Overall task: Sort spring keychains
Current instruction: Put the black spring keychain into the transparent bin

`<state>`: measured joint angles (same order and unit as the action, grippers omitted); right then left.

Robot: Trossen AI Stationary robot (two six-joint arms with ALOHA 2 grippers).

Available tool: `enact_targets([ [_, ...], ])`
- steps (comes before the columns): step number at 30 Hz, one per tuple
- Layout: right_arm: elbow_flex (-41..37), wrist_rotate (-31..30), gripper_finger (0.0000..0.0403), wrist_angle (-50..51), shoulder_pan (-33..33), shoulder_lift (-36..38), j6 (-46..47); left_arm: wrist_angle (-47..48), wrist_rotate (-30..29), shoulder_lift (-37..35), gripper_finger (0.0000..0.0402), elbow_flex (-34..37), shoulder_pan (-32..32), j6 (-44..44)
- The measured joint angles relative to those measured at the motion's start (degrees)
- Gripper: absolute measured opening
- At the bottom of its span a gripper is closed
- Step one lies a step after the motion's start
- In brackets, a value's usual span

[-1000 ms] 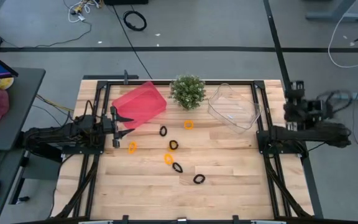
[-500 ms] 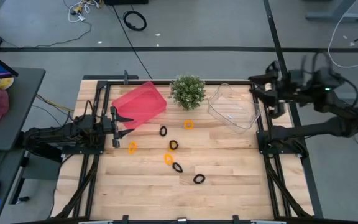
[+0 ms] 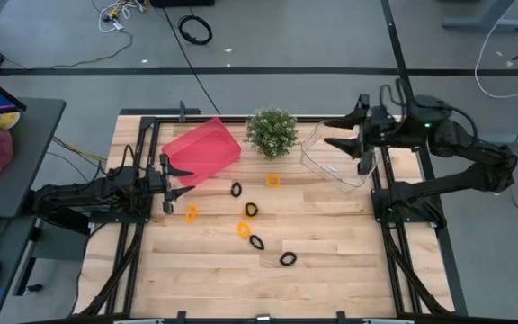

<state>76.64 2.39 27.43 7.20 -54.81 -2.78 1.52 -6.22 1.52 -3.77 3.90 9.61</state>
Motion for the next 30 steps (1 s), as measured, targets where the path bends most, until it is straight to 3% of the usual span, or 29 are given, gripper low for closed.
enact_targets([
  [16,3.3,0.2,0.0199,23.1,-4.4,-13.9,7.8,0.0,0.0,0.0,0.02,0.0,0.0,0.0],
  [30,2.3,0.2,0.0199,26.9,-15.7,-23.8,11.6,0.0,0.0,0.0,0.02,0.0,0.0,0.0],
])
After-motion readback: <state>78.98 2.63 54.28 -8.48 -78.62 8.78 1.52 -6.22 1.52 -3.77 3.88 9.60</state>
